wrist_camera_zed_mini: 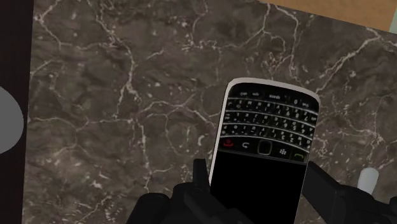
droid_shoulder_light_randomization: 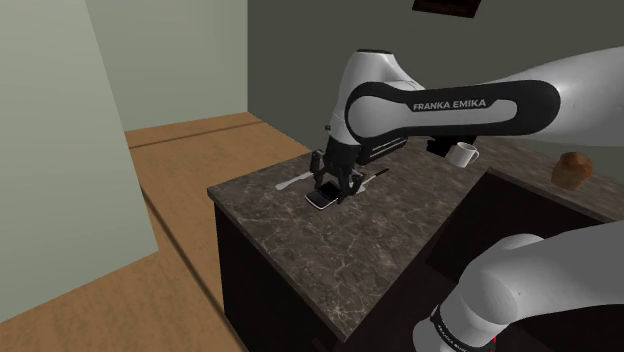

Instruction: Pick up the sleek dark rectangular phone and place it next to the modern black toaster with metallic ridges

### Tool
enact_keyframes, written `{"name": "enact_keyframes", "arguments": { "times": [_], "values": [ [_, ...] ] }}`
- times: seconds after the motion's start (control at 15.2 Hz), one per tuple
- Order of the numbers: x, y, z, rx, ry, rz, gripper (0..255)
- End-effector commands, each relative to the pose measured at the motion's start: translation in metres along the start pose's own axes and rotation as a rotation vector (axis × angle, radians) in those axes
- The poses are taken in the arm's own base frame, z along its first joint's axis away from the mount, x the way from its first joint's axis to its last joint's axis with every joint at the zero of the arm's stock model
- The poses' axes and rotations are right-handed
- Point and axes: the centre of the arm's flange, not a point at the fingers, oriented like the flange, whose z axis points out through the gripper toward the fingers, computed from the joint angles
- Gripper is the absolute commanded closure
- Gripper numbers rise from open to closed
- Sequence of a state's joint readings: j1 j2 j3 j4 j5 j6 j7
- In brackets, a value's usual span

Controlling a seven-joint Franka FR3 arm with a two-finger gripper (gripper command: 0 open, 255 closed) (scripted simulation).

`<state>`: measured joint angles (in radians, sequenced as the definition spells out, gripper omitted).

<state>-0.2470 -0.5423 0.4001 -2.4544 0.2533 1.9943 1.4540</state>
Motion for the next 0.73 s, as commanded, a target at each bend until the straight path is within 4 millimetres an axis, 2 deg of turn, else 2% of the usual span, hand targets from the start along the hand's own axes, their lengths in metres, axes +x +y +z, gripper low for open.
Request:
{"name": "enact_keyframes", "arguments": {
  "times": [0.0,0.66],
  "values": [
    [0.0,0.001,-0.011,0.0,0.0,0.0,255],
    [-0.002,-0.002,-0.064,0.0,0.0,0.0,255]
  ]
}}
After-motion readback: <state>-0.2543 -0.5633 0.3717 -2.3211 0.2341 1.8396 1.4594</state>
